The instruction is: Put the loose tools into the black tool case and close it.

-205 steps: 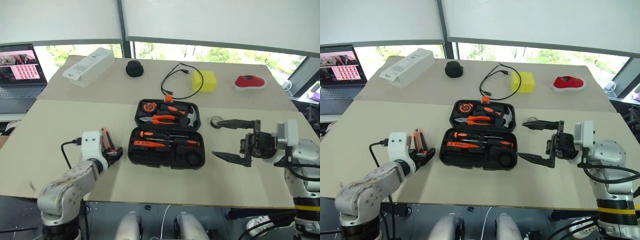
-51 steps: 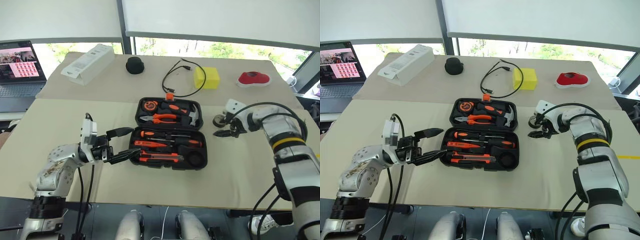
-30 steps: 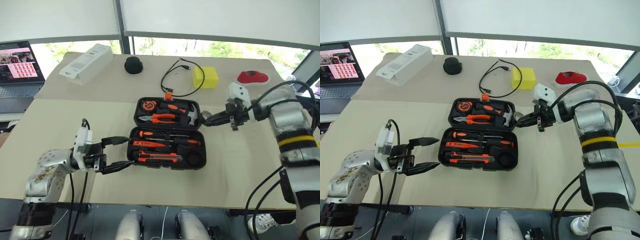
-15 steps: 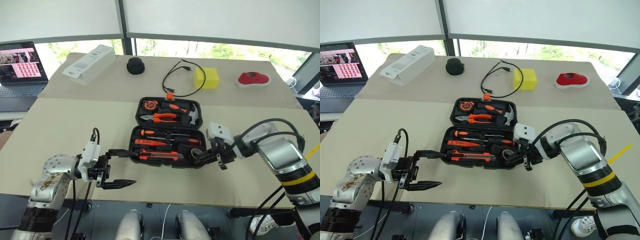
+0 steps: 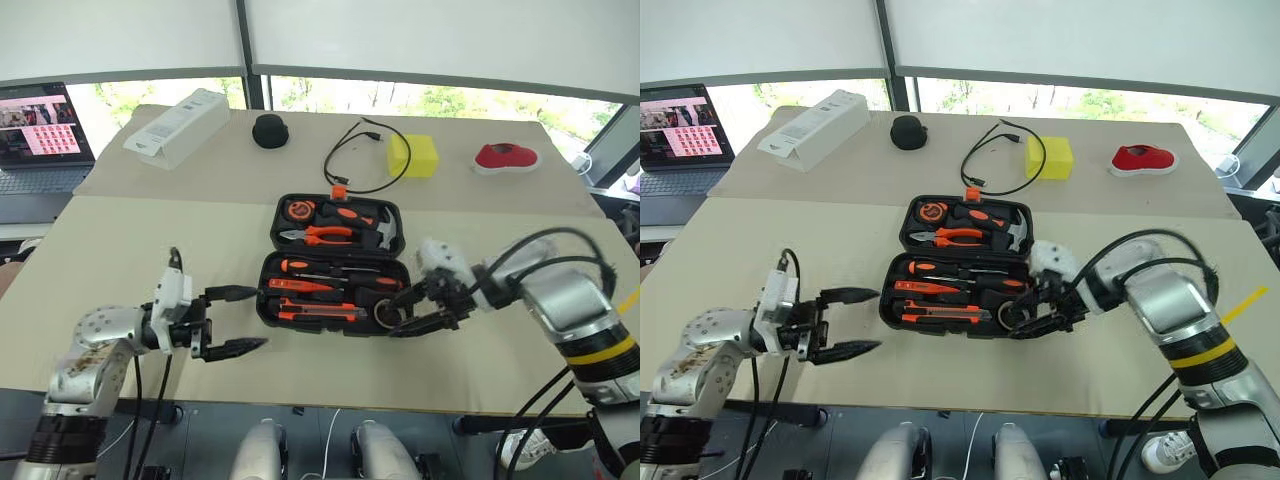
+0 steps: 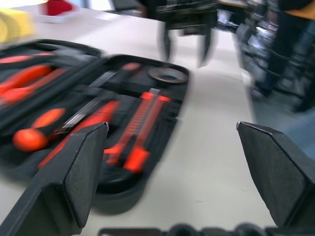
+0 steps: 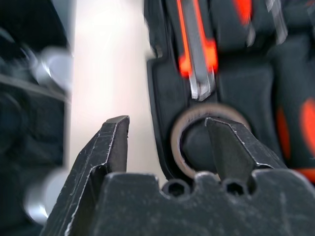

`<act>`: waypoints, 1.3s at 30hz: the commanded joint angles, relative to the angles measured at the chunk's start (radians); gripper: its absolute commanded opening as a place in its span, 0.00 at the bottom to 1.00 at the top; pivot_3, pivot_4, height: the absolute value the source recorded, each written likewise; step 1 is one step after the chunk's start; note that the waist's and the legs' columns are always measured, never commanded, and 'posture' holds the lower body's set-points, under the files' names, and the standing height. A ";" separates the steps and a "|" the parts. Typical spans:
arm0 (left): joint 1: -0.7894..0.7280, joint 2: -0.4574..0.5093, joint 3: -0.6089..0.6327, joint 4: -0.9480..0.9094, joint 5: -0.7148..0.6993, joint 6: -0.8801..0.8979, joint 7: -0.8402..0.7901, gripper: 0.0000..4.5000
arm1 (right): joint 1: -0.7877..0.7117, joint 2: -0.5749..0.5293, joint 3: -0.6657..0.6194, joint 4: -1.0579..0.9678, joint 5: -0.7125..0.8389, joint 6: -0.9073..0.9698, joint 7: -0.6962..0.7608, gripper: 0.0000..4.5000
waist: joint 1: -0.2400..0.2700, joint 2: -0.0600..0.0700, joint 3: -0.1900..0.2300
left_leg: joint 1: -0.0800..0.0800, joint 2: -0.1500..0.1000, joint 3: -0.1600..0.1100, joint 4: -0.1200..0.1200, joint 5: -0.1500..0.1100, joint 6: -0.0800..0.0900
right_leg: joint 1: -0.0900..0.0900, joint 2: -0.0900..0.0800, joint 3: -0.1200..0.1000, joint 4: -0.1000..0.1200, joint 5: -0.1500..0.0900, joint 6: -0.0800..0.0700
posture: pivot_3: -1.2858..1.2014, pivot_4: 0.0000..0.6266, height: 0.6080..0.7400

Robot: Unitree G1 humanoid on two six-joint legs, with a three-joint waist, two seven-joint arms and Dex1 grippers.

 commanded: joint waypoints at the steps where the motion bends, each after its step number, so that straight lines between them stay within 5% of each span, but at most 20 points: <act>1: -0.080 -0.002 0.044 0.053 0.011 0.052 0.127 0.74 | -0.029 -0.018 -0.133 0.145 0.050 -0.025 -0.011 0.62 | 0.004 -0.001 0.000 | 0.000 0.000 0.000 0.000 0.000 0.000 | 0.000 0.000 0.000 0.000 0.000 0.000 | 0.52 0.24 1.00; 5: -0.209 -0.045 -0.001 0.198 0.118 0.089 0.290 0.41 | -0.030 0.058 -0.165 0.390 -0.087 -0.342 -0.200 0.45 | 0.000 -0.002 0.000 | 0.003 0.000 0.002 -0.001 0.000 0.000 | 0.003 0.000 0.000 -0.001 0.000 0.000 | 0.52 0.24 1.00; 10: -0.339 -0.108 -0.080 0.348 0.237 0.079 0.392 0.01 | -0.055 0.146 -0.141 0.606 -0.213 -0.659 -0.340 0.07 | -0.006 -0.002 0.000 | 0.003 -0.002 0.005 -0.001 0.000 0.000 | 0.004 0.000 0.000 -0.001 0.000 0.000 | 0.52 0.24 1.00; 11: -0.367 -0.122 -0.101 0.387 0.271 0.056 0.410 0.00 | -0.066 0.172 -0.141 0.642 -0.224 -0.685 -0.366 0.01 | -0.006 -0.002 0.000 | 0.002 -0.002 0.006 -0.001 0.000 0.000 | 0.002 0.000 0.001 -0.001 0.000 0.000 | 0.52 0.24 1.00; 19: -0.452 -0.192 -0.208 0.485 0.337 0.032 0.340 0.00 | -0.047 0.264 -0.112 0.622 -0.243 -0.728 -0.366 0.01 | -0.010 -0.002 0.000 | -0.002 -0.002 0.006 -0.002 0.001 -0.002 | -0.002 0.000 0.001 0.001 0.000 0.000 | 0.52 0.24 1.00; 39: -0.173 -0.067 -0.188 0.091 0.233 0.226 0.186 0.00 | 0.257 0.151 -0.175 0.130 -0.103 -0.412 -0.283 0.01 | -0.005 -0.002 0.000 | -0.001 -0.001 0.004 -0.001 0.001 -0.001 | -0.001 0.000 0.001 0.001 0.000 0.000 | 0.52 0.24 1.00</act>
